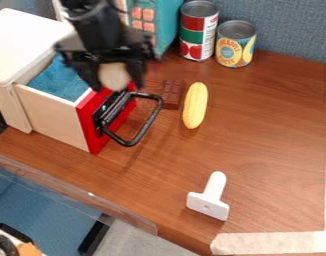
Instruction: Has pu the white thing into the drawer
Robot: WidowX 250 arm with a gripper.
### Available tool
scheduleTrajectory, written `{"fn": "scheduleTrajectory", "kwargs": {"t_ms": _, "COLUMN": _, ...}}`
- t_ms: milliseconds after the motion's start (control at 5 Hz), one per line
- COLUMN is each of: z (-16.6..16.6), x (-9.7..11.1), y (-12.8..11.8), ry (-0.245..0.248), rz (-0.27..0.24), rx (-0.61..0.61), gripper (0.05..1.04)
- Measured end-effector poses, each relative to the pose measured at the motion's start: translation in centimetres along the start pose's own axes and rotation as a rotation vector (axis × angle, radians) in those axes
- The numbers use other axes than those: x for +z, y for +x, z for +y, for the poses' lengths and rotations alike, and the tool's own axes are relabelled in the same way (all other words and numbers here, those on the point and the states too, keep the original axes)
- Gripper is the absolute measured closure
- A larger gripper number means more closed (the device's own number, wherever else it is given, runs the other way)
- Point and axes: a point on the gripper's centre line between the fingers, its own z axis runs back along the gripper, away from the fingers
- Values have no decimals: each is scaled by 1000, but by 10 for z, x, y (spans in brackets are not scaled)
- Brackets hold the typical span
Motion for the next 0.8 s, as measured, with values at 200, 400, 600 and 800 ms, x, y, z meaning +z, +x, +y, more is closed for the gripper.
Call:
{"fn": "scheduleTrajectory", "kwargs": {"t_ms": 200, "z": 22, "x": -1, "y": 17, "ry": 10, "rz": 6, "rx": 63, "gripper": 305}}
{"fn": "scheduleTrajectory", "kwargs": {"t_ms": 400, "z": 40, "x": -7, "y": 29, "ry": 30, "rz": 23, "rx": 105, "gripper": 305}}
{"fn": "scheduleTrajectory", "kwargs": {"t_ms": 600, "z": 60, "x": -11, "y": 38, "ry": 50, "rz": 28, "rx": 148, "gripper": 305}}
{"fn": "scheduleTrajectory", "kwargs": {"t_ms": 800, "z": 72, "x": -20, "y": 37, "ry": 63, "rz": 48, "rx": 174, "gripper": 305}}
